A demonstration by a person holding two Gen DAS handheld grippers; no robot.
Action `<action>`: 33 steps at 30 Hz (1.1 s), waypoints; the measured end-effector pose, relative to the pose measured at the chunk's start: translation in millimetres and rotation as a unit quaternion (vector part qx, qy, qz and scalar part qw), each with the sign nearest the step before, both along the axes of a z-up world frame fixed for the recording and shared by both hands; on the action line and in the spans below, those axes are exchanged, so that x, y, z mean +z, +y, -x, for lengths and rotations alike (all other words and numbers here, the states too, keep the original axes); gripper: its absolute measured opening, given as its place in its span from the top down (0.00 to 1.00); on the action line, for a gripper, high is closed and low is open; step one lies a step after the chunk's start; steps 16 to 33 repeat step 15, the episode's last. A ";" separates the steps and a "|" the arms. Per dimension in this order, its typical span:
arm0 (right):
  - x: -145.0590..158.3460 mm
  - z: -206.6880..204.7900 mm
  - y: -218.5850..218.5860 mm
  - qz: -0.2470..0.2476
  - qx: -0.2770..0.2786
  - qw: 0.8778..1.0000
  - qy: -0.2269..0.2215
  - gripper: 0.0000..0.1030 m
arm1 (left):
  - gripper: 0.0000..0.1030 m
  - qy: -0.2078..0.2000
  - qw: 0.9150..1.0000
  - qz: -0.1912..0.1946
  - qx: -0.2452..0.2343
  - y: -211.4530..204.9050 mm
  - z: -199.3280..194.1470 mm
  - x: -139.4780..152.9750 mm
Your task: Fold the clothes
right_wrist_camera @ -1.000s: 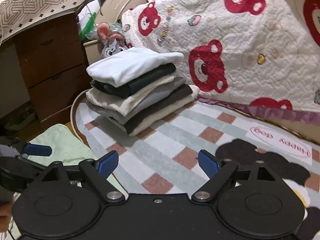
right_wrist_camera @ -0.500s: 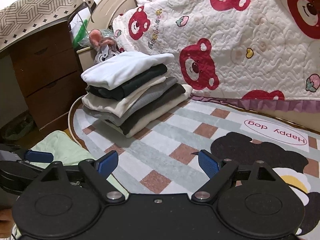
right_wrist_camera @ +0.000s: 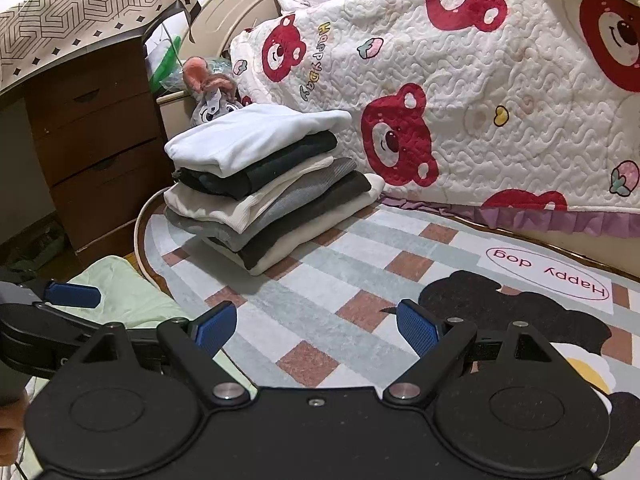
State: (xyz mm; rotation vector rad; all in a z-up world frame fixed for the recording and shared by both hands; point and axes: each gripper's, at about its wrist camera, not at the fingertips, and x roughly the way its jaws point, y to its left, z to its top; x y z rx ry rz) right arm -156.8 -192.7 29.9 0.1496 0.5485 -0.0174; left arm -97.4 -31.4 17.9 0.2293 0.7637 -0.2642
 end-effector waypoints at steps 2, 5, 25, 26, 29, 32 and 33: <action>-0.9 0.0 -0.1 -0.001 0.002 1.000 0.003 0.13 | 0.00 0.001 1.000 0.000 0.002 1.6 -0.4 0.3; -1.7 1.0 0.0 -0.001 0.002 1.000 0.004 0.13 | 0.00 0.002 1.000 -0.002 0.004 3.8 -0.8 0.4; -2.8 3.5 1.2 -0.010 -0.005 1.000 0.001 0.13 | 0.00 0.009 1.000 -0.005 0.002 8.2 5.6 -2.0; -2.8 3.5 1.2 -0.010 -0.005 1.000 0.001 0.13 | 0.00 0.009 1.000 -0.005 0.002 8.2 5.6 -2.0; -2.8 3.5 1.2 -0.010 -0.005 1.000 0.001 0.13 | 0.00 0.009 1.000 -0.005 0.002 8.2 5.6 -2.0; -2.8 3.5 1.2 -0.010 -0.005 1.000 0.001 0.13 | 0.00 0.009 1.000 -0.005 0.002 8.2 5.6 -2.0; -2.8 3.5 1.2 -0.010 -0.005 1.000 0.001 0.13 | 0.00 0.009 1.000 -0.005 0.002 8.2 5.6 -2.0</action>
